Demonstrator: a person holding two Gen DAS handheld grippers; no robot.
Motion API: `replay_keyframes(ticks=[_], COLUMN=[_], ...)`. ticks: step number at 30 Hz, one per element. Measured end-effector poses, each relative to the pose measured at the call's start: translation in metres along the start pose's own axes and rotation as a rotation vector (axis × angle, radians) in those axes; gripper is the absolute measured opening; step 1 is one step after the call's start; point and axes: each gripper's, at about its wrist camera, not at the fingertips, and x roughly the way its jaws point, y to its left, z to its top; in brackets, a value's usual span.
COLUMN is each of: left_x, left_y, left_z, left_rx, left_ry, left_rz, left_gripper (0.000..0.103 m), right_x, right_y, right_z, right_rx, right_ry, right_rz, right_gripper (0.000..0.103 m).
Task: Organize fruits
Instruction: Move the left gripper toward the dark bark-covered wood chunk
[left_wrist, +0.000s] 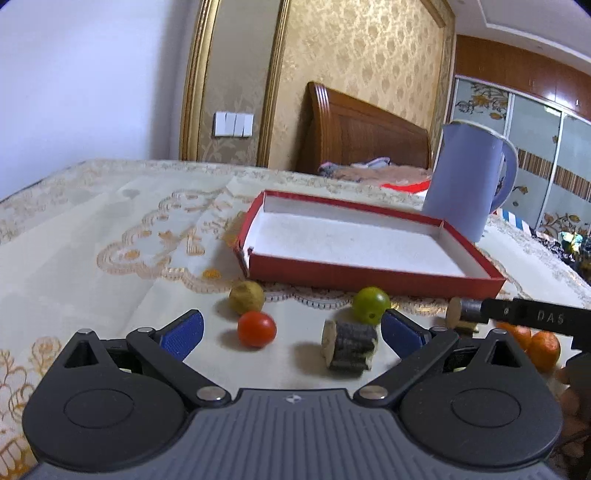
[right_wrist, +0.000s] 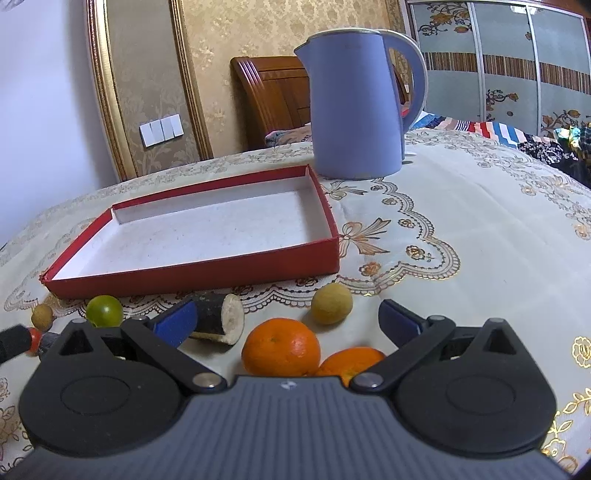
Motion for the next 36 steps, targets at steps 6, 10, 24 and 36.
replay_keyframes(ticks=[6, 10, 24, 36], left_x=[0.005, 0.007, 0.018, 0.021], left_y=[-0.013, -0.019, -0.036, -0.035], left_z=[-0.001, -0.004, -0.004, -0.004], left_rx=[0.056, 0.094, 0.183, 0.165], left_ry=[0.048, 0.059, 0.089, 0.112], left_rz=[-0.024, -0.016, 0.002, -0.015], left_gripper=[0.103, 0.103, 0.103, 0.103], right_x=[0.000, 0.000, 0.000, -0.001], right_y=[-0.002, -0.002, -0.003, -0.004], right_z=[0.000, 0.000, 0.000, 0.000], right_rx=[0.005, 0.008, 0.012, 0.017], right_ry=[-0.003, -0.003, -0.002, -0.004], right_rz=[0.001, 0.001, -0.001, -0.003], right_gripper=[0.103, 0.103, 0.103, 0.103])
